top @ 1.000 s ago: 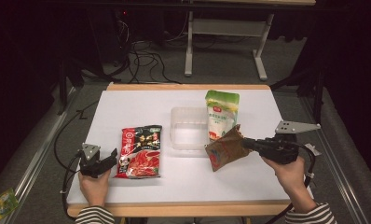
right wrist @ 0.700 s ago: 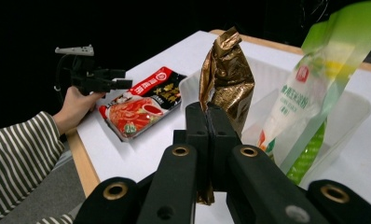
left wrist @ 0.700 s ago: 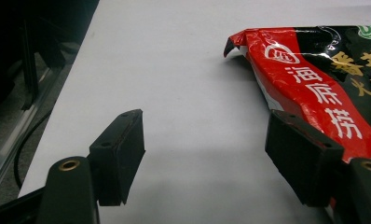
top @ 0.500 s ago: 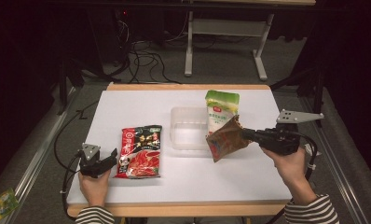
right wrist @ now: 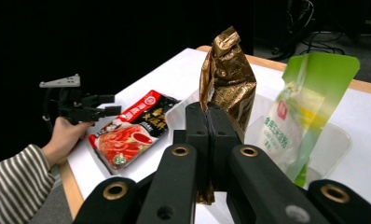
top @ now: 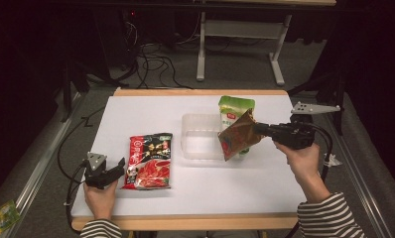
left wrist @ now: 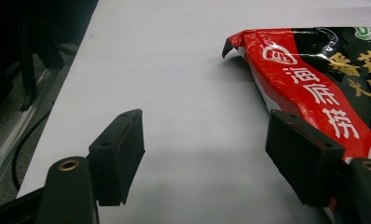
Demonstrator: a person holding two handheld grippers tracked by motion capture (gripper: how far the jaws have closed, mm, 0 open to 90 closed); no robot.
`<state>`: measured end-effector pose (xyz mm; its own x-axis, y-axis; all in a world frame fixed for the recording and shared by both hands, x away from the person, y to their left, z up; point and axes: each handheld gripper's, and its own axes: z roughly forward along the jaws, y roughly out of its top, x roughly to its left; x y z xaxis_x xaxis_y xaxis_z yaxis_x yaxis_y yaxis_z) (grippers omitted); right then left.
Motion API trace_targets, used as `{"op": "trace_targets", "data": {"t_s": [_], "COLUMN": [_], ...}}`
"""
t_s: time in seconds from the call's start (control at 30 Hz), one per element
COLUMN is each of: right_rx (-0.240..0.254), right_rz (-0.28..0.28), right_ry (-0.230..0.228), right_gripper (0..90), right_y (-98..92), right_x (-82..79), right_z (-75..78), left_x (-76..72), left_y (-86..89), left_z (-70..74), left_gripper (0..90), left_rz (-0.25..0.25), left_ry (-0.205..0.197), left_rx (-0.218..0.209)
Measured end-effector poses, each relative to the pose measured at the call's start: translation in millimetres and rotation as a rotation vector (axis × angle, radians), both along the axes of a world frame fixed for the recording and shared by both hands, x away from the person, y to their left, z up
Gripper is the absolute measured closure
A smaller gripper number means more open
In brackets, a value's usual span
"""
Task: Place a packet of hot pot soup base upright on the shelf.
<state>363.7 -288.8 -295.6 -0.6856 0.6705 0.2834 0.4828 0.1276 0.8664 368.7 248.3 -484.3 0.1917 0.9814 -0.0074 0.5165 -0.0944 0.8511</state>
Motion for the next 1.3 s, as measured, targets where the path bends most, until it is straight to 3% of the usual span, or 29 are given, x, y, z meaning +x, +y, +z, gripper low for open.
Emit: {"op": "trace_targets", "data": {"t_s": [0.27, 0.67, 1.3], "right_rx": [-0.020, -0.011, 0.021], "right_rz": [-0.011, -0.031, -0.036], "right_ry": [0.005, 0.035, 0.037], "right_gripper": [90.0, 90.0, 90.0], "right_y": [6.2, 15.3, 23.5], "right_x": [11.0, 36.1, 44.7], "right_z": [2.8, 0.3, 4.8], "left_x": [0.0, 0.2, 0.3], "left_y": [0.1, -0.2, -0.3], "left_z": [-0.1, -0.2, -0.1], "left_gripper": [28.3, 28.3, 28.3], "left_rz": [0.003, 0.002, 0.004], "left_ry": [-0.002, -0.002, 0.000], "left_rx": [-0.005, -0.005, -0.003]}}
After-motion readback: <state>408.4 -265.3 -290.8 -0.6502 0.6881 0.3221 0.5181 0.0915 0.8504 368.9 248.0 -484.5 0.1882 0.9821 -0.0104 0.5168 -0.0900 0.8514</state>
